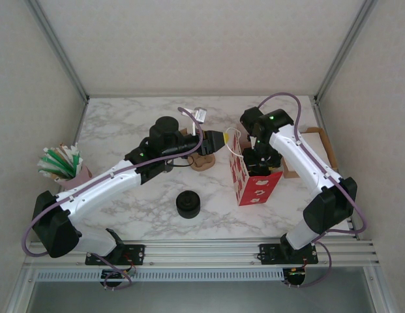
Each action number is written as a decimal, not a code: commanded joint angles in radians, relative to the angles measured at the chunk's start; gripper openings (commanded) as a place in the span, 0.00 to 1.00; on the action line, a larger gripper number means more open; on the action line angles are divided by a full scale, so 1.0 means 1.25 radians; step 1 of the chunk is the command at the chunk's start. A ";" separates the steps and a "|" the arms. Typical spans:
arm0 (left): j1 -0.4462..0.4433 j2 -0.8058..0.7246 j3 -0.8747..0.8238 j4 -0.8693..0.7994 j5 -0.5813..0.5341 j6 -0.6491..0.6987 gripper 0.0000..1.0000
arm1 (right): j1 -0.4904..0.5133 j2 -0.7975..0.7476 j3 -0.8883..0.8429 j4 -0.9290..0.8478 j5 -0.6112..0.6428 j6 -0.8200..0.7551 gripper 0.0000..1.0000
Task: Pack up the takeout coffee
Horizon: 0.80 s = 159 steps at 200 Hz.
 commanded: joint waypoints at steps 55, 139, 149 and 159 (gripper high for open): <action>-0.007 -0.021 -0.009 0.012 -0.006 0.012 0.52 | 0.001 0.003 -0.007 -0.018 -0.002 0.004 0.67; -0.007 -0.022 -0.010 0.012 -0.007 0.012 0.52 | -0.010 0.025 -0.038 0.026 -0.011 -0.007 0.67; -0.007 -0.021 -0.010 0.012 -0.005 0.012 0.52 | -0.012 0.029 -0.044 0.035 -0.013 -0.009 0.67; -0.007 -0.023 -0.012 0.012 -0.007 0.012 0.52 | -0.015 0.032 -0.052 0.042 -0.015 -0.010 0.67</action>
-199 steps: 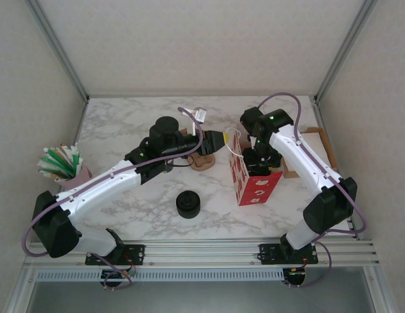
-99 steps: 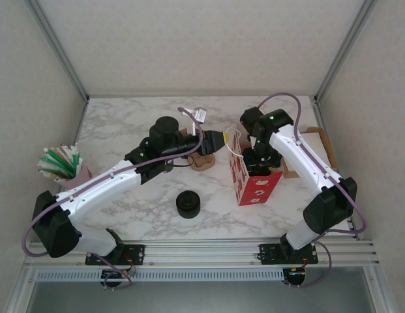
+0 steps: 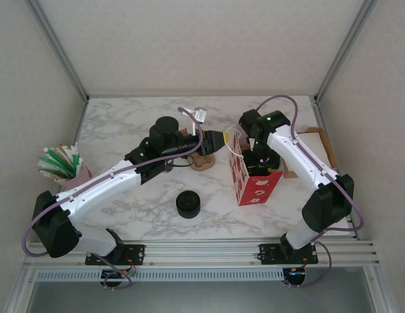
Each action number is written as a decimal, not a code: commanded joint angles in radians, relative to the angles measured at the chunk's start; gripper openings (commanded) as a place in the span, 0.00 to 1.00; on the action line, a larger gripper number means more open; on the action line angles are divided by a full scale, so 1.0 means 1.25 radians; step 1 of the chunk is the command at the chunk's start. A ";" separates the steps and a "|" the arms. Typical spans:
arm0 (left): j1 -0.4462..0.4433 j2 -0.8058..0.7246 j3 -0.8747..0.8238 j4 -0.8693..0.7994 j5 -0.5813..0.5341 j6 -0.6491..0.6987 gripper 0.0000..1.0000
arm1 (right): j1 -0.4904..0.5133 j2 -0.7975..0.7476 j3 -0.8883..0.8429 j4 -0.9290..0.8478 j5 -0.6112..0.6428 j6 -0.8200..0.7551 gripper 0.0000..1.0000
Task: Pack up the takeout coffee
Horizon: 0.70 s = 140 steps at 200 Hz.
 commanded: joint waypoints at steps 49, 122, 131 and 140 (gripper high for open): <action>-0.007 -0.025 -0.012 0.011 -0.009 0.012 0.52 | -0.012 0.021 -0.039 0.033 -0.016 -0.009 0.67; -0.007 -0.023 -0.011 0.013 -0.007 0.011 0.52 | -0.014 0.011 -0.039 0.028 -0.012 -0.007 0.67; -0.006 -0.023 -0.011 0.013 -0.007 0.011 0.52 | -0.013 0.011 -0.039 0.028 -0.013 -0.007 0.67; -0.007 -0.023 -0.011 0.013 -0.008 0.011 0.52 | -0.013 0.011 -0.039 0.029 -0.013 -0.007 0.67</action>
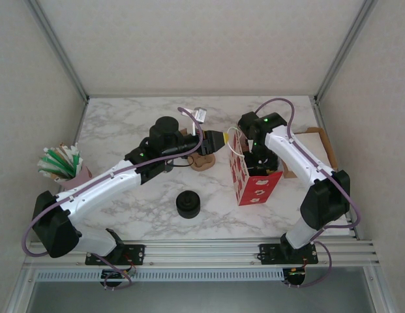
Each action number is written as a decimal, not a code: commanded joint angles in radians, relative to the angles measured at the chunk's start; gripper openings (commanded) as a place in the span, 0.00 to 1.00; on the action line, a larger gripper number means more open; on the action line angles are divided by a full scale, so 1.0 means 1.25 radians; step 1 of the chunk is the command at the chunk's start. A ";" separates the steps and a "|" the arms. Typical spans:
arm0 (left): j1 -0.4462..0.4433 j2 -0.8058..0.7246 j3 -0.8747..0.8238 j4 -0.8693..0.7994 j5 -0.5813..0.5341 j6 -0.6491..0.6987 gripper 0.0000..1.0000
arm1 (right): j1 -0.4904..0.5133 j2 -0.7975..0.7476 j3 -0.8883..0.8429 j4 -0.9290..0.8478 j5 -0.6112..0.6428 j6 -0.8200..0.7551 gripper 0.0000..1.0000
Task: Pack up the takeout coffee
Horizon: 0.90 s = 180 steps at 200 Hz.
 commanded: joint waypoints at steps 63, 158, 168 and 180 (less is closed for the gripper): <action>-0.007 -0.024 -0.013 0.015 -0.006 0.011 0.52 | -0.006 -0.003 -0.007 -0.001 -0.007 -0.002 0.67; -0.007 -0.023 -0.012 0.015 -0.005 0.011 0.52 | -0.006 0.002 -0.011 0.007 -0.007 -0.004 0.67; -0.007 -0.023 -0.012 0.015 -0.005 0.011 0.52 | -0.007 0.002 -0.012 0.009 -0.008 -0.003 0.67; -0.007 -0.024 -0.013 0.015 -0.005 0.011 0.52 | -0.006 0.002 -0.014 0.010 -0.008 -0.003 0.67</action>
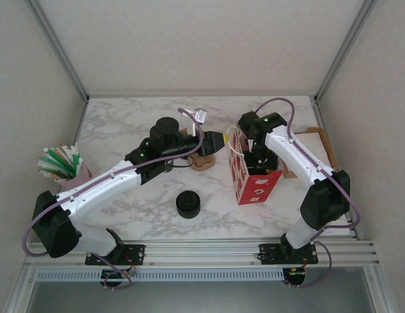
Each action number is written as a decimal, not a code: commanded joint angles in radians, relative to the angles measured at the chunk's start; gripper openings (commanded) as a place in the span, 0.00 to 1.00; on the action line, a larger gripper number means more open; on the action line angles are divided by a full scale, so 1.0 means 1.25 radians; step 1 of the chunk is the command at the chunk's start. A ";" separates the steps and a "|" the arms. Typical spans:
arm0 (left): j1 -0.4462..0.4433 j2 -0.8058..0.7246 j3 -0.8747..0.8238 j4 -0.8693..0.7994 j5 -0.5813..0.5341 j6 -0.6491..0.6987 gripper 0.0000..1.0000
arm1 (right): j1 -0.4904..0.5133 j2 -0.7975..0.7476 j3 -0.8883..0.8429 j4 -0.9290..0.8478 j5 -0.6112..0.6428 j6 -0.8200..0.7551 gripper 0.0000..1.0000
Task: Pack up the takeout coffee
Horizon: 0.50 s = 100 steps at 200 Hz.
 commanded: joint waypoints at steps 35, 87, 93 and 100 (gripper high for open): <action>-0.007 -0.022 -0.005 0.016 -0.005 0.011 0.53 | -0.006 0.002 -0.015 0.003 -0.008 -0.003 0.67; -0.007 -0.021 -0.005 0.014 -0.006 0.009 0.53 | -0.014 0.004 -0.044 0.045 -0.013 -0.009 0.67; -0.007 -0.021 -0.005 0.014 -0.006 0.009 0.53 | -0.016 0.006 -0.049 0.050 -0.015 -0.009 0.67; -0.007 -0.021 -0.005 0.013 -0.006 0.009 0.53 | -0.017 0.009 -0.056 0.056 -0.018 -0.010 0.67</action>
